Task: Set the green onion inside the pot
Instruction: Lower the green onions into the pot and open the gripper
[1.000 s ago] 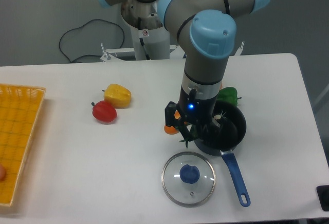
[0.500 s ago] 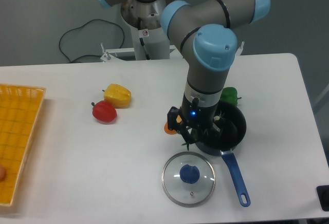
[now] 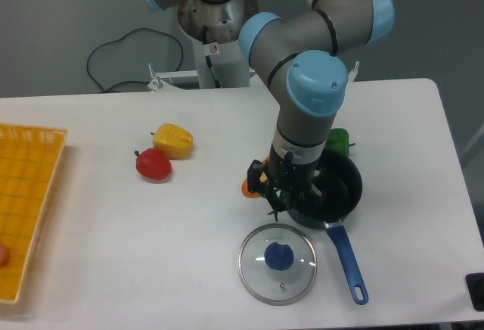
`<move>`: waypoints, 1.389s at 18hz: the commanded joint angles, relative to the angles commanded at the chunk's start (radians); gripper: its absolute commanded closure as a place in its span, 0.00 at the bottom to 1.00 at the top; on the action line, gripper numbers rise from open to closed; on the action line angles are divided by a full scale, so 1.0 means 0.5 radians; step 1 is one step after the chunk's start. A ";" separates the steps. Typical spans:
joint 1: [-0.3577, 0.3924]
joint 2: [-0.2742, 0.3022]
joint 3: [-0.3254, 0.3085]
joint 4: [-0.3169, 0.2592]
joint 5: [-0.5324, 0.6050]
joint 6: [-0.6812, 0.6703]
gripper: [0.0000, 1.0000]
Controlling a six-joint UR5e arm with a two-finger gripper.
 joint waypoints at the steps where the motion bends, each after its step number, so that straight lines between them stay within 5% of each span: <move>1: 0.003 -0.012 0.000 0.003 0.000 0.003 1.00; 25: 0.049 -0.083 -0.074 0.086 0.135 0.218 0.95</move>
